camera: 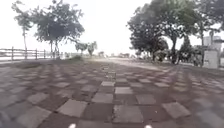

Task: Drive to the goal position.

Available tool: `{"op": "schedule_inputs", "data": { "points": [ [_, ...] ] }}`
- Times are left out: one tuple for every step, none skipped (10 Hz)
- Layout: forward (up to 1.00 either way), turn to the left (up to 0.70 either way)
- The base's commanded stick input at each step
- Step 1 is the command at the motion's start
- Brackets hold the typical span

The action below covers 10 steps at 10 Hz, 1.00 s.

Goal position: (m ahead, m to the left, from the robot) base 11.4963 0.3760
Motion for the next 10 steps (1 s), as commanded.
{"op": "schedule_inputs", "data": {
  "points": [
    [1.00,0.00],
    [1.00,0.00],
    [1.00,0.00],
    [1.00,0.00],
    [1.00,0.00],
    [1.00,0.00],
    [1.00,0.00],
    [1.00,0.00],
    [1.00,0.00],
    [1.00,-0.19]
  ]
}}
